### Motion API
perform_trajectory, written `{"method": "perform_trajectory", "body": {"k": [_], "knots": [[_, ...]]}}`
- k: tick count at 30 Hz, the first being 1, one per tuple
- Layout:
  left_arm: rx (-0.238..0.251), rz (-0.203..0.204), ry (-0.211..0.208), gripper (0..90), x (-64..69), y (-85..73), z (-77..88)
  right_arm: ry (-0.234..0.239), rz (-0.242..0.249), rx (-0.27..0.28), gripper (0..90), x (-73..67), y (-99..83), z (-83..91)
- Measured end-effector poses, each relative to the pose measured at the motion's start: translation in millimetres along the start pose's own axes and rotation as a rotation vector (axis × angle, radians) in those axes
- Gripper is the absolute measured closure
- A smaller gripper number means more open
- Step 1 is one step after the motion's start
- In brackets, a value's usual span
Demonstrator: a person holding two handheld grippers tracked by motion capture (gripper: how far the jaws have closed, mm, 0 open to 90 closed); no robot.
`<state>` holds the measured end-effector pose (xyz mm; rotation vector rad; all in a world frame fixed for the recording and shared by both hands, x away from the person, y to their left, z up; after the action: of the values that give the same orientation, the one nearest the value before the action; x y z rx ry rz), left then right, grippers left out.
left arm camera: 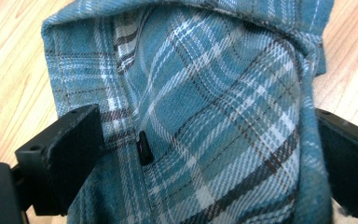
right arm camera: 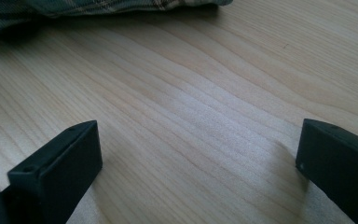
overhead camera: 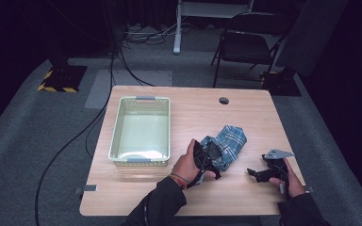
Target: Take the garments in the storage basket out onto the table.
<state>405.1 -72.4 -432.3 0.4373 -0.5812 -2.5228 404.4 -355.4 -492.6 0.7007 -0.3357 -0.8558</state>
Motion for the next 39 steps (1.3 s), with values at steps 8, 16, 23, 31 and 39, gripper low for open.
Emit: {"method": "perform_trajectory", "body": {"k": [8,16,23,31,39], "knots": [[0.004,-0.055,0.008,3.3,1.3,-5.1,2.3,0.0,0.0,0.0,0.2,0.0,0.0,0.0],[0.032,-0.084,0.017,3.6,2.9,-10.6,8.3,0.0,0.0,0.0,0.1,0.0,0.0,0.0],[0.058,-0.11,0.012,3.6,6.9,-14.8,19.9,0.0,0.0,0.0,0.2,0.0,0.0,0.1],[0.081,-0.134,0.021,3.4,9.0,-20.6,34.1,0.0,0.001,0.0,0.2,0.0,0.0,0.0],[0.106,-0.147,0.029,3.1,8.4,-32.1,47.2,0.0,0.0,0.0,0.2,0.0,0.0,0.0]]}}
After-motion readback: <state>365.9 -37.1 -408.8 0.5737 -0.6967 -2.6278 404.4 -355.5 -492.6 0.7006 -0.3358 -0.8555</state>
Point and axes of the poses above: each handheld gripper's, and its own axes: z roughly backward along the jaws, y roughly out of its top, x roughly to its right, the point moved 1 cm from there along -z, roughly forward along the jaws, and after that the axes turned 1 degree about -z, right-handed, at the moved point
